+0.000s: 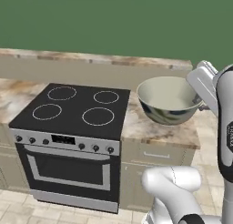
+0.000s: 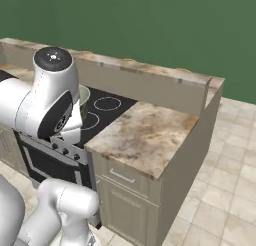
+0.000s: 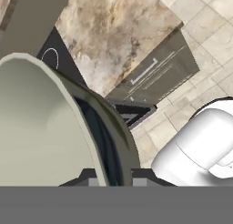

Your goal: Move the bowls from the cabinet to the plates on the dining table.

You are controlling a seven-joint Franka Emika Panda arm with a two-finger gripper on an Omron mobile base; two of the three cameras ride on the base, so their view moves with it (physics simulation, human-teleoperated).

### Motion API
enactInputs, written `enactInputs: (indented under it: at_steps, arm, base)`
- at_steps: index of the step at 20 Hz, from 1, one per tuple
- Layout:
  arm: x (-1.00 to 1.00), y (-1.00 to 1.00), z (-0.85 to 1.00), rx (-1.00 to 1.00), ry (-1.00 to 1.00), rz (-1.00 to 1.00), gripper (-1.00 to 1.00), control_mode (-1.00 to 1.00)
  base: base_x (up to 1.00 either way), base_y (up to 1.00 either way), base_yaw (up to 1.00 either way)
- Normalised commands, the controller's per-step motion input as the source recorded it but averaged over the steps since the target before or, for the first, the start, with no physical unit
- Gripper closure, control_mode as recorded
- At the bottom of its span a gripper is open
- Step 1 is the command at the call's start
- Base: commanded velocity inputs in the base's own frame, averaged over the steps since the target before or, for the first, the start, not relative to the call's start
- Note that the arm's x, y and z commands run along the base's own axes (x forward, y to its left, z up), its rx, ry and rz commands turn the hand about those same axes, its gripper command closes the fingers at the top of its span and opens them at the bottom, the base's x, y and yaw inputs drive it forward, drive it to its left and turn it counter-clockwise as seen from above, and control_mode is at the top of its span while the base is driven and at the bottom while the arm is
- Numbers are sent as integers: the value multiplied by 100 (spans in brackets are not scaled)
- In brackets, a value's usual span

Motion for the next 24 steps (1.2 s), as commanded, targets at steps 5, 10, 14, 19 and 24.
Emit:
enactInputs:
  at_steps: [5,10,14,19,24]
  arm:
    - [0,0,0,0,0,0,100,100]
    - [0,0,0,0,0,0,100,100]
    - [0,0,0,0,0,0,100,100]
    - [0,0,0,0,0,0,100,100]
    - [0,0,0,0,0,0,100,100]
  base:
    - [0,-100,-20]
    - [2,-100,-11]
    - [0,-79,-25]
    - [0,-36,-36]
    - [-5,-13,-50]
